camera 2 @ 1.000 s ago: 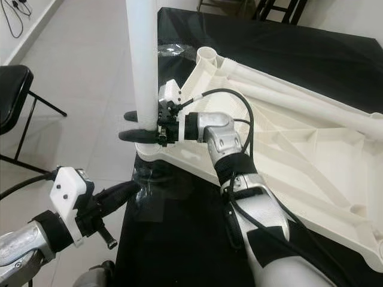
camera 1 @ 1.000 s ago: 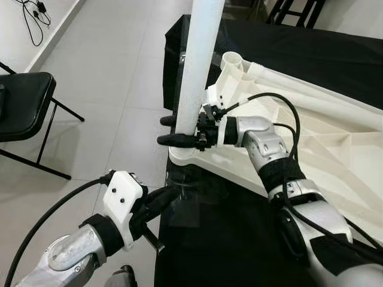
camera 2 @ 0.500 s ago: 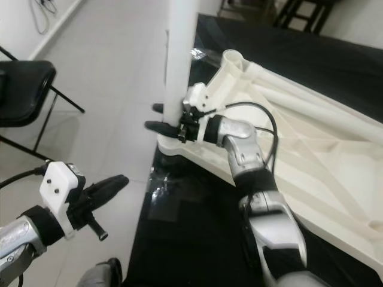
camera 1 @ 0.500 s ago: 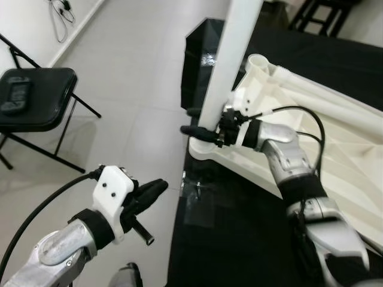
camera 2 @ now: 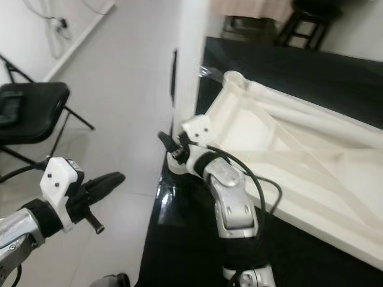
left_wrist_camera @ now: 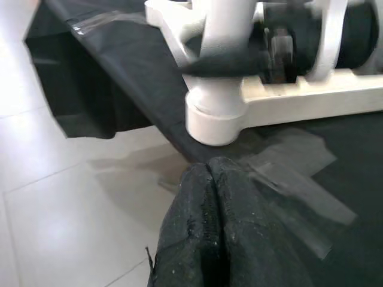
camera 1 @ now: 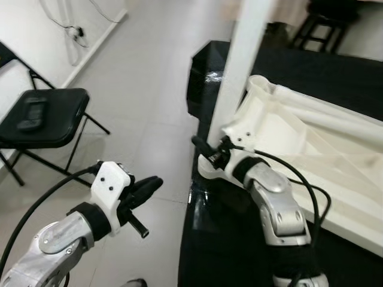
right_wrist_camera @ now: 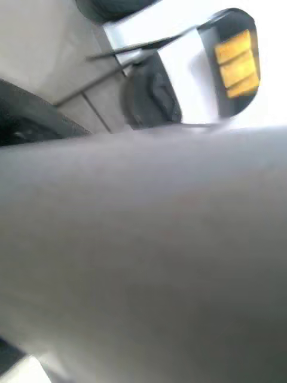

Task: Building children table

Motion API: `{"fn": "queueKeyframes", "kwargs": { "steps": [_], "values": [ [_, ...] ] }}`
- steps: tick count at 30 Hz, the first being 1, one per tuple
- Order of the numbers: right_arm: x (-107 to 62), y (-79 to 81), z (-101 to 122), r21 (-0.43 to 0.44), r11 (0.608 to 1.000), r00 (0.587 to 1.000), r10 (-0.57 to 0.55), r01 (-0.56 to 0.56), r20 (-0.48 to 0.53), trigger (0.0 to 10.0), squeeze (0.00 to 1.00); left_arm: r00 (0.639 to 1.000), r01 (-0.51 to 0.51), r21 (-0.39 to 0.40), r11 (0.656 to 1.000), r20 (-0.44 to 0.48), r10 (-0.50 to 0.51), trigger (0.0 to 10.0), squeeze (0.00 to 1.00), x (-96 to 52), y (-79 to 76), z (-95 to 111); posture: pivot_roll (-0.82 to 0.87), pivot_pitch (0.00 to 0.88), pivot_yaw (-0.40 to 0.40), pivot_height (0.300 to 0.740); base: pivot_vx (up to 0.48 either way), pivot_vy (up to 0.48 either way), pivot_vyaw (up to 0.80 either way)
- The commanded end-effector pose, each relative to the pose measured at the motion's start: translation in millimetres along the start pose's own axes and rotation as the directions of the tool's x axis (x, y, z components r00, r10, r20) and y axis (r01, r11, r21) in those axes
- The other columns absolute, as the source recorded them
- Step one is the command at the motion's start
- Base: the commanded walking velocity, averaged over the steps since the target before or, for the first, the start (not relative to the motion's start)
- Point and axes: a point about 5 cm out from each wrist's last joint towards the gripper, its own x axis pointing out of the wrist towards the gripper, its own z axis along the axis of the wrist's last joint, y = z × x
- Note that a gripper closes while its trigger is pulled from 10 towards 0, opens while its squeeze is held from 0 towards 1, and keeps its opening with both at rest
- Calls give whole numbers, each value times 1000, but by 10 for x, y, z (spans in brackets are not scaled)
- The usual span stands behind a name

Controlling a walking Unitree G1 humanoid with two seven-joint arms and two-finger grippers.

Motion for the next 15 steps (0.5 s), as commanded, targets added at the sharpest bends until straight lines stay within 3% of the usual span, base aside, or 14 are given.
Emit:
{"fn": "queueKeyframes", "kwargs": {
  "steps": [1, 4, 8, 9, 12, 15],
  "values": [
    [-27, 92, -258, 106, 994, 989, 36, -21, -142, 10000, 1000, 1000, 6, 2, 1000, -23, -6, 10000, 0, -14, -15, -56, 106, 230, -91, 740, 0, 0, 0],
    [89, 140, 33, 107, 974, 979, 202, -201, 9, 10000, 1000, 1000, 13, 2, 1000, -18, -13, 10000, 0, 0, -31, -54, 108, 227, -92, 740, 0, 0, 0],
    [133, 129, 133, 74, 959, 961, 271, -275, 59, 10000, 980, 1000, 16, 0, 1000, -16, -16, 10000, 0, 11, -41, -55, 110, 228, -94, 740, 0, 0, 0],
    [168, 103, 189, 23, 941, 938, 336, -339, 86, 10000, 0, 1000, 19, -1, 1000, -14, -19, 10000, 0, 22, -49, -53, 114, 228, -96, 740, 0, 0, 0],
    [188, 81, 220, -11, 926, 921, 376, -377, 99, 10000, 0, 1000, 21, -1, 1000, -12, -21, 10000, 0, 30, -54, -53, 114, 228, -96, 740, 0, 0, 0],
    [234, 25, 338, -64, 828, 817, 561, -558, 134, 10000, 0, 1000, 25, -3, 1000, -5, -25, 10000, 0, 49, -79, -46, 122, 231, -107, 740, 0, 0, 0]
  ]
}}
